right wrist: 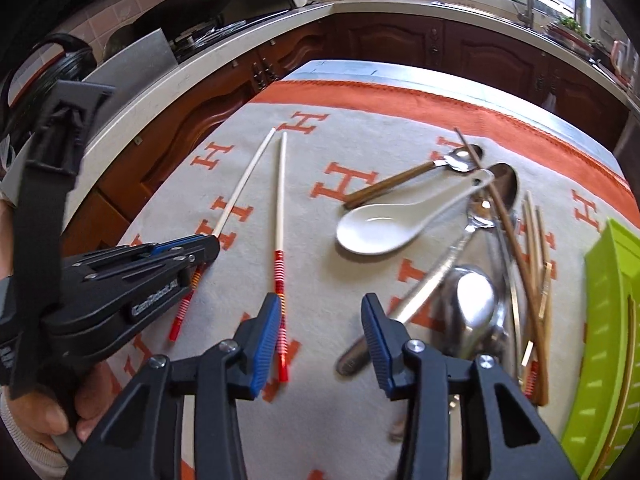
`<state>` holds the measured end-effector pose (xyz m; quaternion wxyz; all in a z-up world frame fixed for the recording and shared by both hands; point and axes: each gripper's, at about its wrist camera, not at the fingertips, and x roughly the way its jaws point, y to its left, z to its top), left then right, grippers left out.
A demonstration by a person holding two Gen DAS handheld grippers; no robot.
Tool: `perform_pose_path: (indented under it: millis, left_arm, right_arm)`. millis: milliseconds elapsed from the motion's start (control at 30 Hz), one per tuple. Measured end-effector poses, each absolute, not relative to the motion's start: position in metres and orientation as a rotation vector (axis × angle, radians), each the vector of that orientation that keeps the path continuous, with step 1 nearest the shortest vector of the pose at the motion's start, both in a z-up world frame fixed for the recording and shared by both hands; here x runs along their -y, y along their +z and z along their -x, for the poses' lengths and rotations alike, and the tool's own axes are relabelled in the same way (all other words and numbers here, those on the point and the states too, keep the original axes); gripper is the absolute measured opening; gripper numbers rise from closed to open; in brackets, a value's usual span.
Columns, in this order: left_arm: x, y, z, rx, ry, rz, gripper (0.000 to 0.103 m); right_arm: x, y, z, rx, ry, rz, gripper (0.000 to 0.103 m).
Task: Organize utensils
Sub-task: 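Grasp a red-banded chopstick with the right tool while the left tool grasps another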
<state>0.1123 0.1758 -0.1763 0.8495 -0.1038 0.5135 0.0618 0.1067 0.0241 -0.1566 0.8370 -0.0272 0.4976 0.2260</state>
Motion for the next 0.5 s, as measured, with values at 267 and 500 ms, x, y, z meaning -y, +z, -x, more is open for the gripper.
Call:
perform_pose_path:
  millis: [267, 500]
  left_arm:
    - [-0.193, -0.162, -0.095, -1.054, 0.132, 0.244, 0.004]
    - [-0.19, -0.149, -0.084, -1.036, 0.112, 0.241, 0.004]
  right_arm:
    - [-0.062, -0.173, -0.109, -1.035, 0.492, 0.169, 0.034]
    - [-0.068, -0.173, -0.104, -1.016, 0.469, 0.235, 0.005]
